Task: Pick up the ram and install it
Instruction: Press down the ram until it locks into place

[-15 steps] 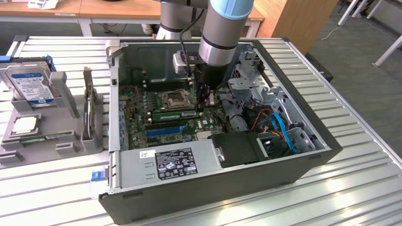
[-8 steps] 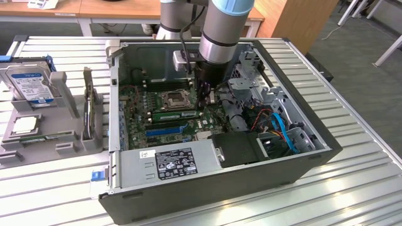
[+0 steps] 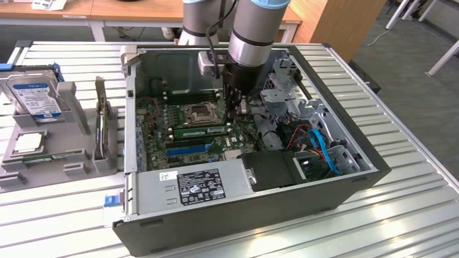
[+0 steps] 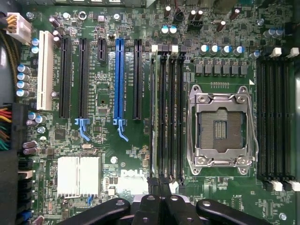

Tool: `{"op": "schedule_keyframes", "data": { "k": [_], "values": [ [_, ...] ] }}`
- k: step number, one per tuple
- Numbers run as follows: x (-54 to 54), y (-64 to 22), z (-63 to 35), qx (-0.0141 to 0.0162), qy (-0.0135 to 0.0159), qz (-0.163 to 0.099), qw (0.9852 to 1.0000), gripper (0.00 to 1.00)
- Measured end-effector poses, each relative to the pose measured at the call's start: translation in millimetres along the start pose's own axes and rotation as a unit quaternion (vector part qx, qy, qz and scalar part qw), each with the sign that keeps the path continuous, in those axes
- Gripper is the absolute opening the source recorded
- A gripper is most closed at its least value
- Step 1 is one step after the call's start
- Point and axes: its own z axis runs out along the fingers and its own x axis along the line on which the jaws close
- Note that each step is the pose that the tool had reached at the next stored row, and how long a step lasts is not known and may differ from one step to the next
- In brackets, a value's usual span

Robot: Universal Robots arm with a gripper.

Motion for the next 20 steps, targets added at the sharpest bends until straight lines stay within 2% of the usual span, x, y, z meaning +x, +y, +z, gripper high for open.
{"op": "schedule_keyframes", "data": {
  "k": [12, 20],
  "values": [
    [0.0, 2.0, -2.8, 0.0000, 0.0000, 0.000, 1.0000, 0.10],
    [0.2, 23.5, -1.6, 0.0000, -0.0001, 0.000, 1.0000, 0.10]
  ]
}}
